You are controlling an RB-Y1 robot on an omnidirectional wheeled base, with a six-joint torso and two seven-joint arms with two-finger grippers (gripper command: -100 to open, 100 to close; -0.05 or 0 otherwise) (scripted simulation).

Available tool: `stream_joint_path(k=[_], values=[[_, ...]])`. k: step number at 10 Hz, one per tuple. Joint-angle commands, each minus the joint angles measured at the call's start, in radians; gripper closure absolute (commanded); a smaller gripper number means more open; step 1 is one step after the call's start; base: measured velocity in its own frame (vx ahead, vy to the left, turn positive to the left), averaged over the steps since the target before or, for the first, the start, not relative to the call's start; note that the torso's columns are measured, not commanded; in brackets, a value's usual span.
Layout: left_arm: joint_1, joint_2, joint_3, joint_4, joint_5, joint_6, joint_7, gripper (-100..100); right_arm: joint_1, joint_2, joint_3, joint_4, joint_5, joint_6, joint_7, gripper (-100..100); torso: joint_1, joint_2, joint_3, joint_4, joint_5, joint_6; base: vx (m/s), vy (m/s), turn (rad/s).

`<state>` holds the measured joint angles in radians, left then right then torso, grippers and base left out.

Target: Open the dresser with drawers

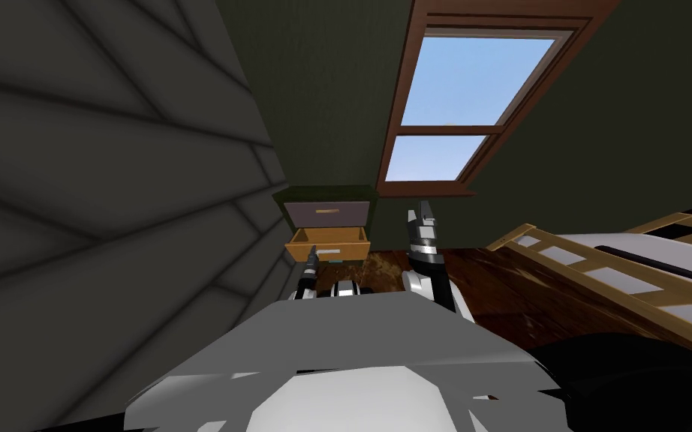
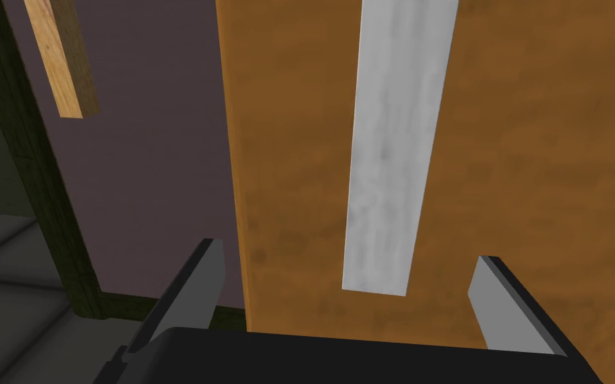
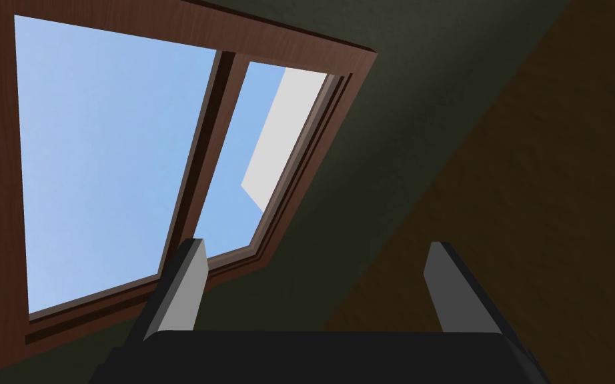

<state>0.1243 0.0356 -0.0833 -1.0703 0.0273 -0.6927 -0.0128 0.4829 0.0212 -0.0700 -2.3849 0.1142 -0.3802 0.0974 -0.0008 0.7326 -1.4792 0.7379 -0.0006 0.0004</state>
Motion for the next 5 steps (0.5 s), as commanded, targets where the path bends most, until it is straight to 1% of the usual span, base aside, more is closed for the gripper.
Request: stream_joint_path(k=[1,3,4,5], values=[[-0.026,-0.001,0.003,-0.043,0.001,0.065,-0.001,-100,0.0,0.0,0.0,0.0,0.0,0.0,0.0,0,0.0,0.001,0.0,0.0,0.0,0.0,-0.04,-0.002,0.022],[-0.054,0.0,0.008,-0.069,0.002,0.118,-0.001,-100,0.0,0.0,0.0,0.0,0.0,0.0,0.0,0,0.001,0.006,0.004,0.001,0.001,0.0,-0.064,0.001,0.02],[-0.054,0.0,0.008,-0.069,0.002,0.118,-0.001,-100,0.0,0.0,0.0,0.0,0.0,0.0,0.0,0,0.001,0.007,0.004,0.001,0.001,0.0,-0.043,0.003,0.009],[-0.068,0.0,0.01,-0.082,0.003,0.144,-0.001,-100,0.0,0.0,0.0,0.0,0.0,0.0,0.0,0,0.001,0.006,0.004,0.0,0.001,0.0,-0.047,0.0,0.019]])
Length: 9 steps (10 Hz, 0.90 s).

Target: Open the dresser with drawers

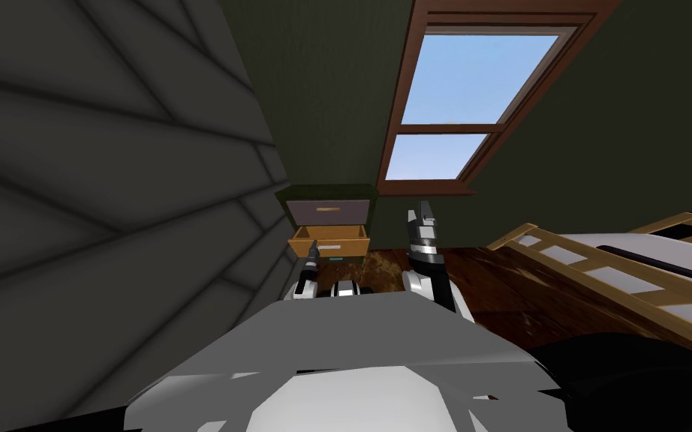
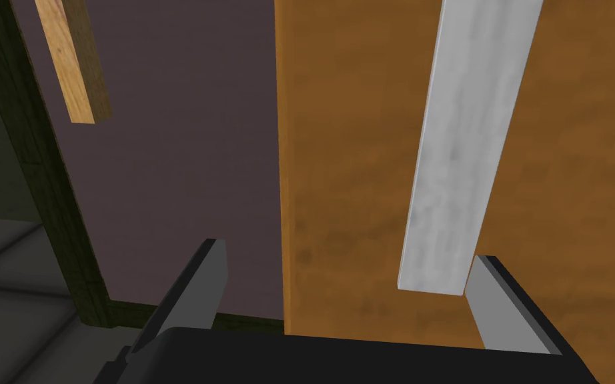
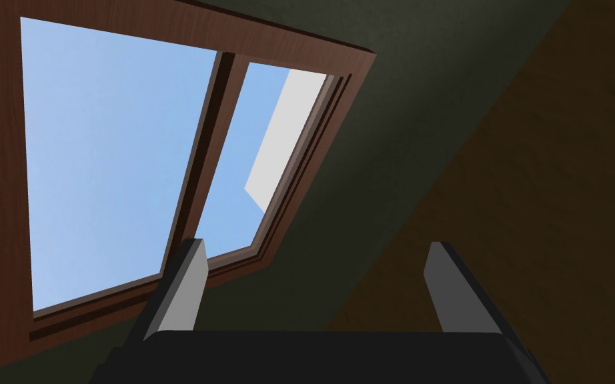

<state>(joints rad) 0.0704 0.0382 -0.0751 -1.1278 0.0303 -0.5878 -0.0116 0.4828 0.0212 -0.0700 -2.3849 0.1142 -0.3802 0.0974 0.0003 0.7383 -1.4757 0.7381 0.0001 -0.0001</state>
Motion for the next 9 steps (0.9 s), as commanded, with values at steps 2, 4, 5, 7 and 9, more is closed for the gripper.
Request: stream_joint_path(k=[2,4,5,7,9], values=[[-0.042,-0.003,0.007,-0.051,0.002,0.092,-0.003,-100,0.0,0.0,0.0,0.0,0.0,0.0,0.0,0,-0.001,0.0,0.0,0.001,-0.001,0.0,-0.066,0.0,0.023],[-0.056,-0.003,0.009,-0.064,0.003,0.118,-0.003,-100,0.0,0.0,0.0,0.0,0.0,0.0,0.0,0,-0.002,0.005,0.002,0.004,-0.002,-0.001,-0.063,-0.003,0.014],[-0.056,-0.003,0.009,-0.064,0.003,0.118,-0.003,-100,0.0,0.0,0.0,0.0,0.0,0.0,0.0,0,-0.002,0.005,0.002,0.005,-0.002,-0.001,-0.012,0.001,-0.006],[-0.054,-0.002,0.009,-0.048,0.003,0.125,-0.002,0,0.0,0.0,0.0,0.0,0.0,0.0,0.0,0,-0.002,0.004,0.002,0.005,-0.002,-0.001,0.0,0.0,0.0],[-0.051,-0.002,0.009,-0.044,0.003,0.128,-0.002,0,0.0,0.0,0.0,0.0,0.0,0.0,0.0,0,-0.001,0.002,0.001,0.002,-0.001,0.0,0.0,0.0,0.0]])
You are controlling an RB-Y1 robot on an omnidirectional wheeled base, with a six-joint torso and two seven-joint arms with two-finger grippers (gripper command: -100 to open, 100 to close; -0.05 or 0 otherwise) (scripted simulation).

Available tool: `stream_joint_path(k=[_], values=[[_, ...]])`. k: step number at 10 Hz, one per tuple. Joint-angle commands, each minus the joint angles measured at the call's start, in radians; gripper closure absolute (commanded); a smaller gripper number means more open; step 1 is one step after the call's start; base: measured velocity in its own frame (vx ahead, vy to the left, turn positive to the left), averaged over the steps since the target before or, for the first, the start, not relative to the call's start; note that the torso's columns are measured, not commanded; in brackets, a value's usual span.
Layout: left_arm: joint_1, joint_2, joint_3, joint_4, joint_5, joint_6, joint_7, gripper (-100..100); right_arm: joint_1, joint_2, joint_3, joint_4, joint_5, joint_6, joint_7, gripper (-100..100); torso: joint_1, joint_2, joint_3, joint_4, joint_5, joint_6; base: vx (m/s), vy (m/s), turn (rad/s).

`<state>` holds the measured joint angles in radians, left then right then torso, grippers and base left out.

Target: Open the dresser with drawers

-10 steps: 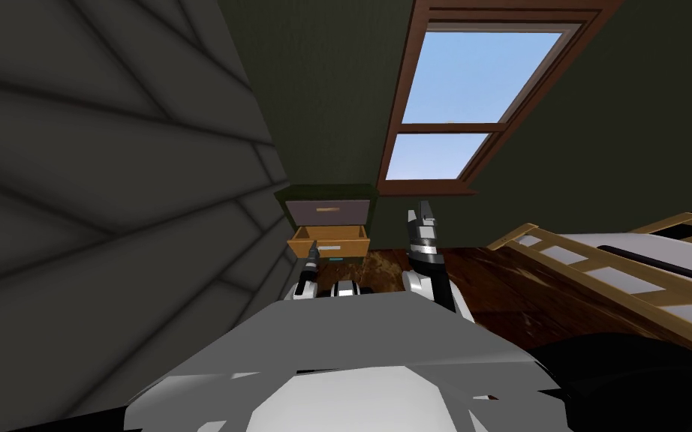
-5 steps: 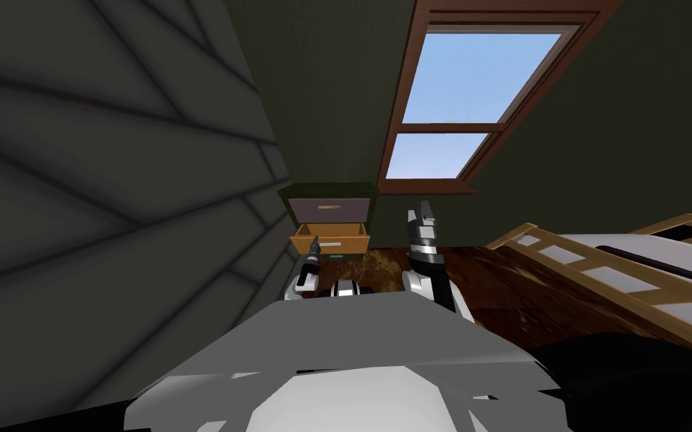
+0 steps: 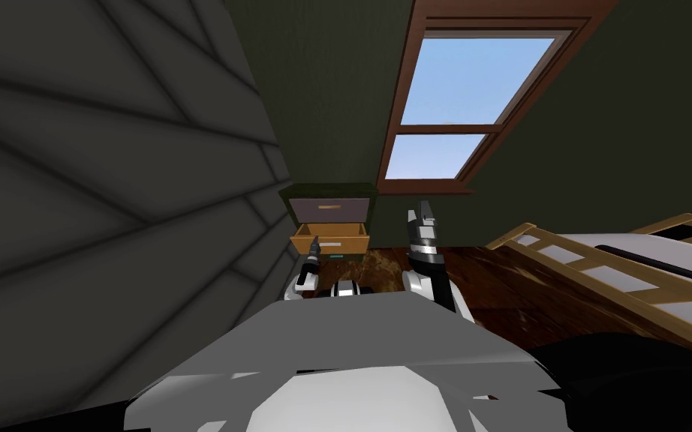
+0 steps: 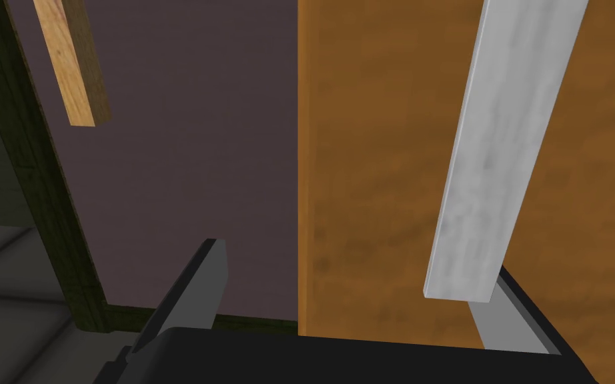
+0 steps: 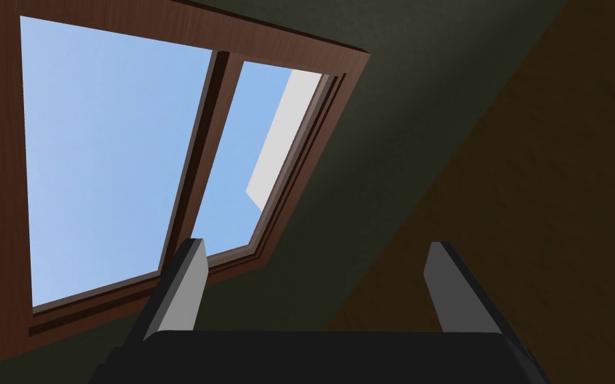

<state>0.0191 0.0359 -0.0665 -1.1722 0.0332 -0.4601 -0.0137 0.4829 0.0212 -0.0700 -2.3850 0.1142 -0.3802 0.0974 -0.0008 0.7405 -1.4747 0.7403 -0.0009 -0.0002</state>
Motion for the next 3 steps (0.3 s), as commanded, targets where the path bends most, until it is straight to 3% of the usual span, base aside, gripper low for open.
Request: stream_joint_path(k=[1,3], values=[[0.001,0.0,0.0,0.001,0.0,0.001,0.0,0,0.0,0.0,0.0,0.0,0.0,0.0,0.0,0,0.0,-0.001,0.0,-0.001,0.0,0.0,0.0,0.0,0.0],[0.002,0.0,0.0,0.002,0.0,0.002,0.0,0,0.0,0.0,0.0,0.0,0.0,0.0,0.0,0,0.0,-0.002,-0.001,-0.002,0.001,0.0,0.0,0.0,0.0]])
